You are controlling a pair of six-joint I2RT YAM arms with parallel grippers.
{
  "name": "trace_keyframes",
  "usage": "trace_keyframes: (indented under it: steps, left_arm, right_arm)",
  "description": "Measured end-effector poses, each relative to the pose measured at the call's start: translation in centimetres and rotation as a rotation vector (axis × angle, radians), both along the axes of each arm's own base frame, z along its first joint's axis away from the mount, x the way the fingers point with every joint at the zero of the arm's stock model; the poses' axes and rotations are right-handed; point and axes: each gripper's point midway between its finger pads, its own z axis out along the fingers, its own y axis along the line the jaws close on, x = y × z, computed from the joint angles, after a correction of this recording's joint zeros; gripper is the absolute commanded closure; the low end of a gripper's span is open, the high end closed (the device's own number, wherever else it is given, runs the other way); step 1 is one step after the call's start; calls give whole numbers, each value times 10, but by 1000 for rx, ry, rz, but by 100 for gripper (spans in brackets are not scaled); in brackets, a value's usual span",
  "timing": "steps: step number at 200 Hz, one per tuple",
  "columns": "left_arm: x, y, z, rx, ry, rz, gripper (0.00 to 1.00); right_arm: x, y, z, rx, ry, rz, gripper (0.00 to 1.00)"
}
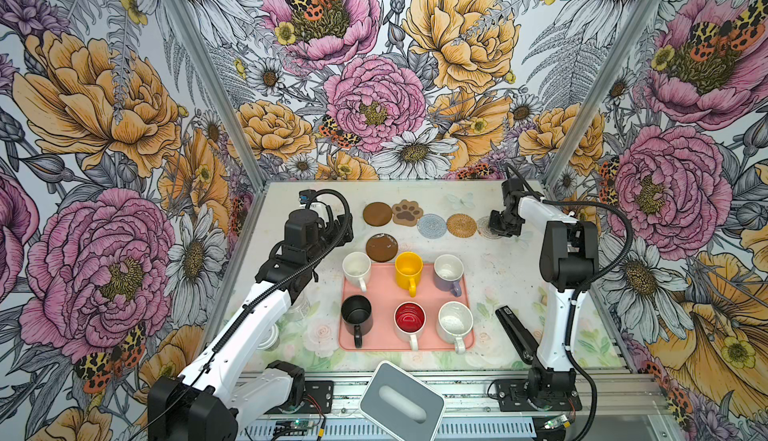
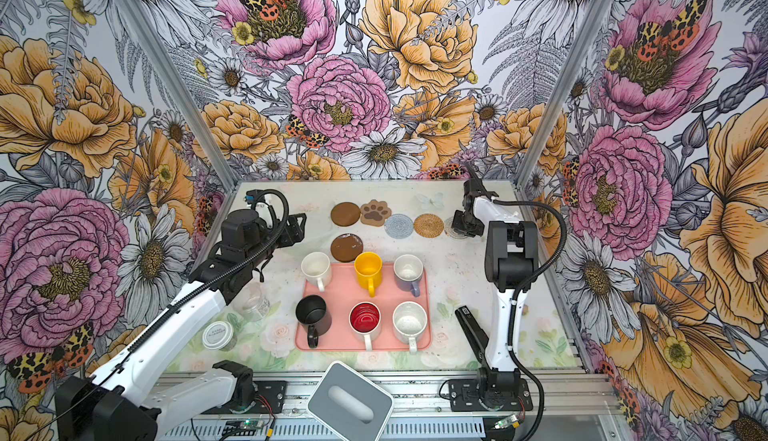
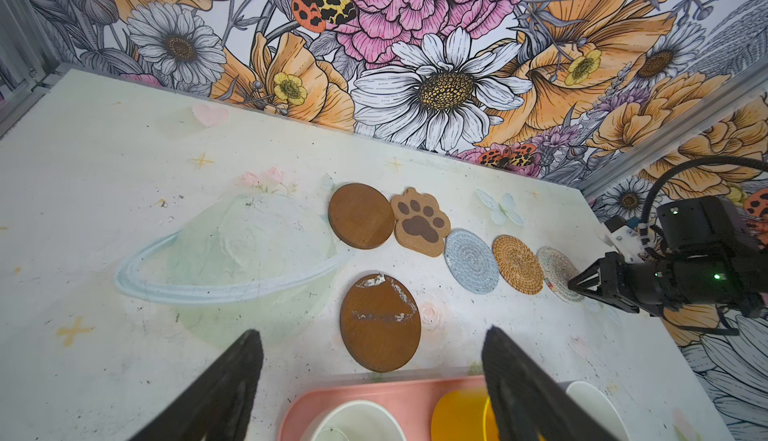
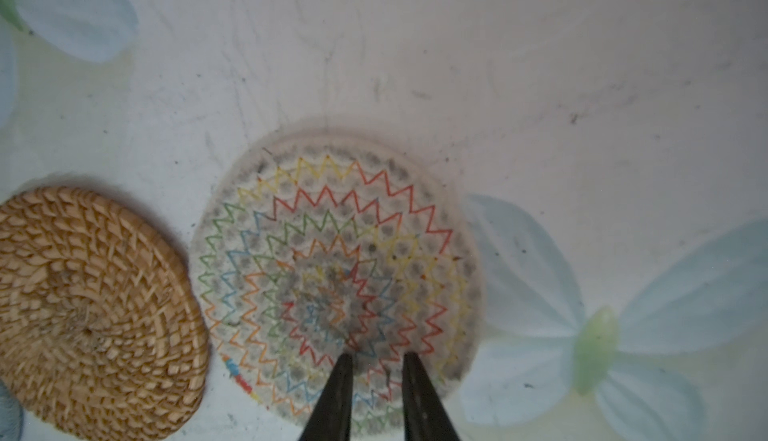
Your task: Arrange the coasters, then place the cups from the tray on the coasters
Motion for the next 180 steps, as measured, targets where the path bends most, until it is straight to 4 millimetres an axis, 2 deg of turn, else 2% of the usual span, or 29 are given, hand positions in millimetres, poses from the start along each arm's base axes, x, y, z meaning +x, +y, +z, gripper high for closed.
trace_keyframes:
  steps: [71,98,129,158,180]
  left_arm:
    - [0,0,0,0,0,0,16]
    - [0,0,0,0,0,0,16]
    - [0,0,-3,15,25,-1,17]
    - [9,-3,3,56,56,-14,18]
    - [20,-13,11,100,75,-48,18]
  right_arm:
    - [2,1,2,-13,-3,10,77]
    - [2,2,12,-16,-18,12,77]
    - [5,3,49,-37,-91,13,77]
    - [7,7,104,-70,-207,15,76]
    - [3,22,149,-75,-303,34,74]
